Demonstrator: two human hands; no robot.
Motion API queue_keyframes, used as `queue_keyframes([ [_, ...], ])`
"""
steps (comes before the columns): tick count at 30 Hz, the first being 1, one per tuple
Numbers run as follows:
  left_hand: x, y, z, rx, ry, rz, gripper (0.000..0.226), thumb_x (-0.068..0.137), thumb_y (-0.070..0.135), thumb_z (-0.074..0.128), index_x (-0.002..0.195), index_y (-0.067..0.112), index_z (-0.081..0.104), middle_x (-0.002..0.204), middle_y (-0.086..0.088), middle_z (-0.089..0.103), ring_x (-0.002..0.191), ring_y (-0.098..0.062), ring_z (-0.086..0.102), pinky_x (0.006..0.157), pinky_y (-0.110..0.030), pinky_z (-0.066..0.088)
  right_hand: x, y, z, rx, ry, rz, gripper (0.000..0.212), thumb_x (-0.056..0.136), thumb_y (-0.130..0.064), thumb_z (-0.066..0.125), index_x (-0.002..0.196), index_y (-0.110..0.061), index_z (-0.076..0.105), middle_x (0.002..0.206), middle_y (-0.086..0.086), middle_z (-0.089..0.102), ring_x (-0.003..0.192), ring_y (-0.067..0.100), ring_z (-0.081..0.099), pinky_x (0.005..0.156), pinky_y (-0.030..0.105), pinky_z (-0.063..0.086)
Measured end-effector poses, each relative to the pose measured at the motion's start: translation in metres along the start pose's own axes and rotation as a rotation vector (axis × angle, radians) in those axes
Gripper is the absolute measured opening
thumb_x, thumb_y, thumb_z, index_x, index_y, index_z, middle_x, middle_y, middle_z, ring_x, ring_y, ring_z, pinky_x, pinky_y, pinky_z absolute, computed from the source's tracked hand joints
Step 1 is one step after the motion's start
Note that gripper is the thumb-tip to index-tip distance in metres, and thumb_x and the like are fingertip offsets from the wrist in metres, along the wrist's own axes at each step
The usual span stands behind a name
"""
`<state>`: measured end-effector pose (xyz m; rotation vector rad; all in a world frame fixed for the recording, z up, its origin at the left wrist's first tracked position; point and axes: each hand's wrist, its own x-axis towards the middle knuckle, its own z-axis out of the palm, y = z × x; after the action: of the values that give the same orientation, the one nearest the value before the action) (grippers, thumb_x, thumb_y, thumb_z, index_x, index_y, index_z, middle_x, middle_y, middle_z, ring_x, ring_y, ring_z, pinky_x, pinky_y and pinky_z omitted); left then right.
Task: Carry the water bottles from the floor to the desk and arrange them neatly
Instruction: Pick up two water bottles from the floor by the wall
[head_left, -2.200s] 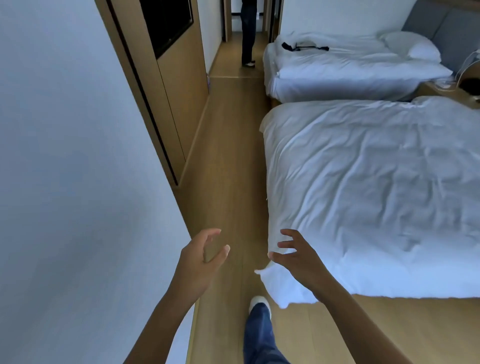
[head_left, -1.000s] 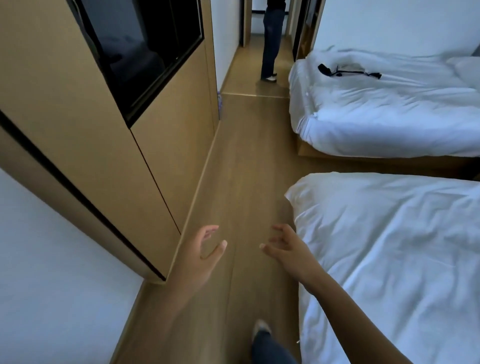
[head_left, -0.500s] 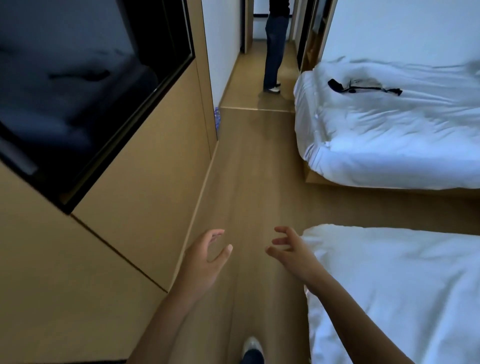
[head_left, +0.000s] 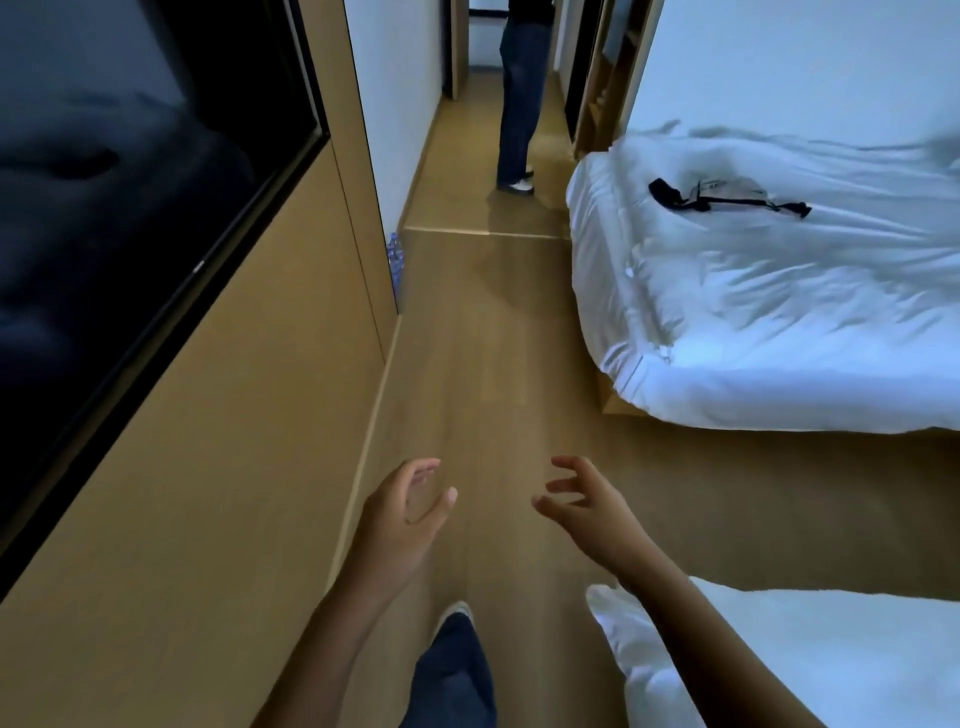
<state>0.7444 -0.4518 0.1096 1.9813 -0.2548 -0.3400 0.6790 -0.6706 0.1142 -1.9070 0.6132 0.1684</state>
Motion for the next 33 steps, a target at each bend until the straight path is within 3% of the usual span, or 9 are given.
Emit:
queue_keyframes([
  [7, 0.182, 0.015, -0.031, 0.02, -0.04, 0.009, 0.03, 0.09, 0.03, 0.068, 0.114, 0.04, 0.054, 0.12, 0.018, 0.056, 0.12, -0.004, 0.051, 0.091, -0.013, 0.038, 0.157, -0.09, -0.01, 0.024, 0.04, -0.018, 0.053, 0.09, -0.028, 0.07, 0.138, -0.023, 0.046, 0.118, -0.001, 0.059, 0.094, 0.007, 0.063, 0.069, 0.016, 0.049],
  [14, 0.322, 0.023, -0.034, 0.034, -0.056, -0.013, 0.031, 0.09, 0.028, 0.068, 0.116, 0.037, 0.054, 0.121, 0.017, 0.056, 0.121, -0.004, 0.052, 0.09, -0.009, 0.037, 0.291, -0.123, -0.027, 0.015, 0.007, 0.032, 0.056, 0.09, -0.031, 0.07, 0.139, -0.024, 0.045, 0.117, -0.003, 0.058, 0.094, 0.006, 0.062, 0.069, 0.016, 0.048],
  [27, 0.645, 0.081, -0.02, 0.049, 0.056, -0.045, 0.031, 0.09, 0.03, 0.067, 0.119, 0.032, 0.056, 0.125, 0.011, 0.058, 0.121, -0.004, 0.051, 0.097, -0.021, 0.041, 0.624, -0.233, -0.113, -0.016, -0.048, -0.028, 0.055, 0.09, -0.034, 0.07, 0.138, -0.026, 0.045, 0.111, -0.008, 0.058, 0.096, 0.007, 0.062, 0.068, 0.018, 0.049],
  [33, 0.758, 0.092, -0.022, 0.022, 0.06, -0.076, 0.034, 0.091, 0.029, 0.066, 0.123, 0.028, 0.057, 0.127, 0.011, 0.058, 0.123, -0.004, 0.051, 0.095, -0.018, 0.038, 0.738, -0.274, -0.136, -0.061, -0.062, -0.021, 0.055, 0.089, -0.034, 0.07, 0.138, -0.024, 0.045, 0.11, -0.007, 0.058, 0.094, 0.007, 0.062, 0.071, 0.018, 0.05],
])
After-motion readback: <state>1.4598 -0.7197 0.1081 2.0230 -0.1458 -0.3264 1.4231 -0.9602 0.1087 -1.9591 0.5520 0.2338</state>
